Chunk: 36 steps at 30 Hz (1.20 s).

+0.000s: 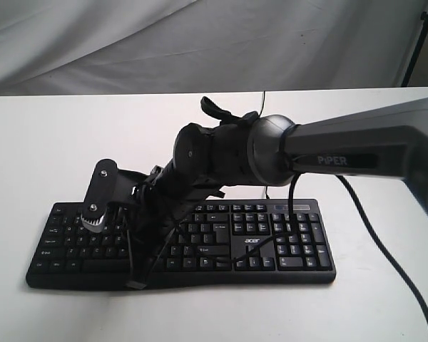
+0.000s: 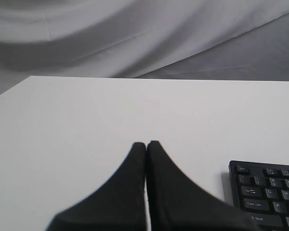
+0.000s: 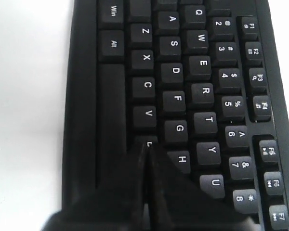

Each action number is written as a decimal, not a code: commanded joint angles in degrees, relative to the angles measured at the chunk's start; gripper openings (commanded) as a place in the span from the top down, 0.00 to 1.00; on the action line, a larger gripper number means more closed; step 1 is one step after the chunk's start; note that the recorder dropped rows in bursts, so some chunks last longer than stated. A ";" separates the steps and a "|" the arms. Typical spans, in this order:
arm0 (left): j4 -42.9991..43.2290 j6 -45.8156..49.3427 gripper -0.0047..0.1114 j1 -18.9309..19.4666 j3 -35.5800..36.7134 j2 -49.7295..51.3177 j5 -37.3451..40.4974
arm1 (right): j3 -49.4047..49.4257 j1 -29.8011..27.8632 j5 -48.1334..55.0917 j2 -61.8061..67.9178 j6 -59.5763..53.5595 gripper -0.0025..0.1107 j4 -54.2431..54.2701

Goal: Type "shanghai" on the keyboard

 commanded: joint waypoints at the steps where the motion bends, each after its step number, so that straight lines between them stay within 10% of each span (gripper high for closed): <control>1: -0.04 -0.09 0.95 -0.21 0.29 -0.29 -0.49 | 0.18 -0.14 -0.86 0.05 -0.44 0.98 0.63; 36: -0.04 -0.09 0.95 -0.21 0.29 -0.29 -0.49 | 0.18 -0.95 -2.02 1.80 -0.44 0.98 -0.17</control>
